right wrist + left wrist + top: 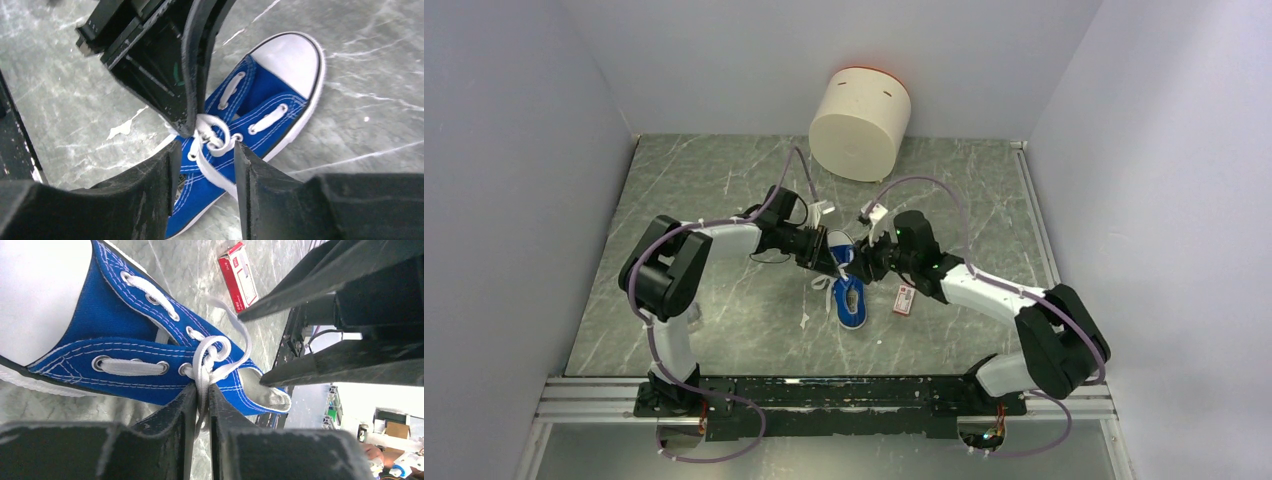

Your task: Tie the shoes

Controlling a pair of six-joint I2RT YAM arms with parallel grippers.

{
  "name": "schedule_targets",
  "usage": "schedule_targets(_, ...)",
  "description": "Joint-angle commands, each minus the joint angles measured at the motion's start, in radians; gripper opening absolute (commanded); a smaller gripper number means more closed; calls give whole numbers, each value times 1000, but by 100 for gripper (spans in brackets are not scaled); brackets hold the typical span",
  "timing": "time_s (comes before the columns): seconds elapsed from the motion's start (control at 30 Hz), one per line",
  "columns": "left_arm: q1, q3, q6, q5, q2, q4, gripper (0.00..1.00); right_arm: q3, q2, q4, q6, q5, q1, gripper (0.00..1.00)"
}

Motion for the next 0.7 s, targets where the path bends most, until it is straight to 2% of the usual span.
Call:
schedule_targets(0.0, -6, 41, 23, 2, 22, -10, 18, 66, 3, -55, 45, -3, -46, 47)
schedule_targets(0.17, -7, 48, 27, 8, 24, -15, 15, 157, 110, -85, 59, -62, -64, 42)
schedule_targets(0.43, -7, 46, 23, 23, 22, -9, 15, 219, 225, -127, 79, -96, -64, 40)
schedule_targets(0.67, -7, 47, 33, 23, 22, -24, 15, 233, 244, -192, 27, -97, -63, 28)
